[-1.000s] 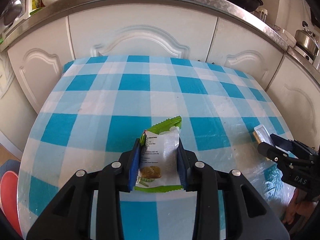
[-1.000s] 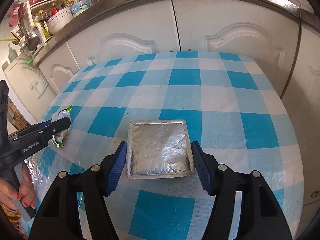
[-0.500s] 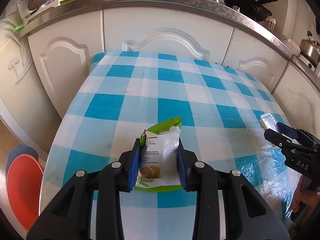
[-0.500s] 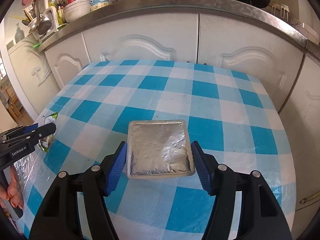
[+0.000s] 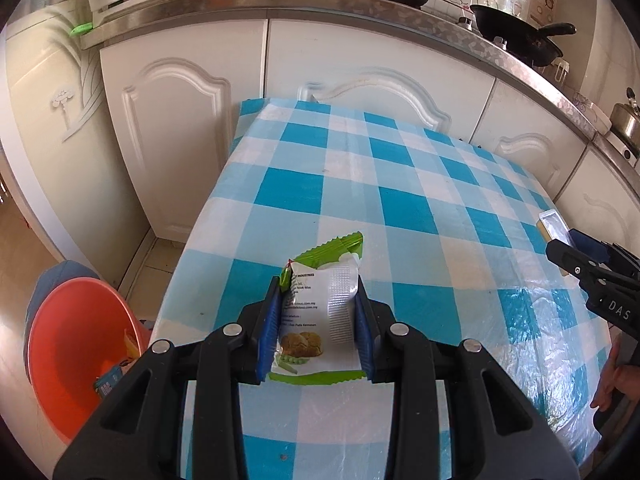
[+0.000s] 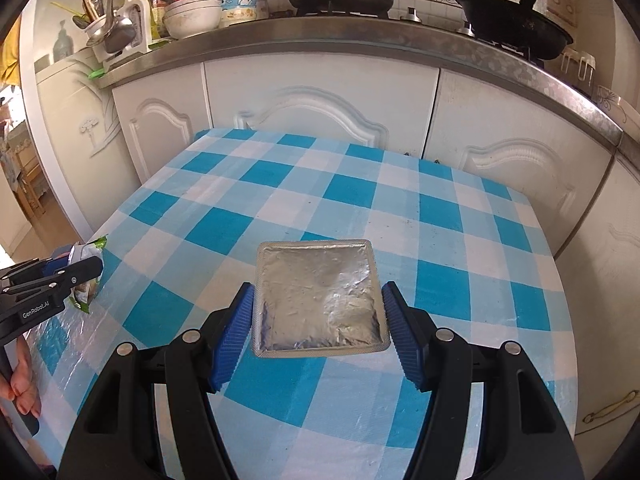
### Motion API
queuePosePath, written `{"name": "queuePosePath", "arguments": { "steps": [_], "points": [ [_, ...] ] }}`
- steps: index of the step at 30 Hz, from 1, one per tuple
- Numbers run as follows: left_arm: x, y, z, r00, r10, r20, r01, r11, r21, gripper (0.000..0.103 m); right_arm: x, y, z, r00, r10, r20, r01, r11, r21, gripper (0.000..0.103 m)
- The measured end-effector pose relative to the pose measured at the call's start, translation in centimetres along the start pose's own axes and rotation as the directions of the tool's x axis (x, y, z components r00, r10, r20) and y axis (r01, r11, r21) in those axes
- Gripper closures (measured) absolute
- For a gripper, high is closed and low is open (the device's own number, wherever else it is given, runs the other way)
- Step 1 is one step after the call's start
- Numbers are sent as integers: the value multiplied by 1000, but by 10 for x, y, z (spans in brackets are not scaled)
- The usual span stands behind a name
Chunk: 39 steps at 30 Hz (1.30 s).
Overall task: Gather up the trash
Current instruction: 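Carry the snack packet and foil tray to the red bucket and release both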
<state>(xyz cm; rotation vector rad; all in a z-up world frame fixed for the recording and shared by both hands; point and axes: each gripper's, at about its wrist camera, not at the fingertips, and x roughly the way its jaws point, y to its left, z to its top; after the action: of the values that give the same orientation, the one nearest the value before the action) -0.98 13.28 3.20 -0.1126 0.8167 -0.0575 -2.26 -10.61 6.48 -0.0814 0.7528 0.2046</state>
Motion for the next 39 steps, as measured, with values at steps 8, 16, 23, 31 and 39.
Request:
{"name": "queuePosePath", "arguments": {
  "steps": [8, 16, 23, 31, 39],
  "points": [
    [-19, 25, -12, 1000, 12, 16, -12, 999, -36, 68, -8, 34, 0, 1000, -5, 11, 6, 998, -59, 38],
    [-39, 59, -24, 999, 43, 30, -40, 996, -82, 68, -12, 70, 0, 1000, 3, 12, -1, 993, -118, 38],
    [-54, 93, -37, 997, 76, 32, -71, 989, -132, 68, -14, 105, 0, 1000, 20, 10, -18, 984, -179, 38],
    [-70, 131, -50, 993, 112, 44, -101, 976, -192, 68, -16, 152, 3, 998, 60, 9, -56, 967, -249, 38],
    [-84, 169, -63, 988, 146, 50, -128, 958, -255, 68, -11, 209, 5, 992, 125, -9, -121, 937, -327, 38]
  ]
}}
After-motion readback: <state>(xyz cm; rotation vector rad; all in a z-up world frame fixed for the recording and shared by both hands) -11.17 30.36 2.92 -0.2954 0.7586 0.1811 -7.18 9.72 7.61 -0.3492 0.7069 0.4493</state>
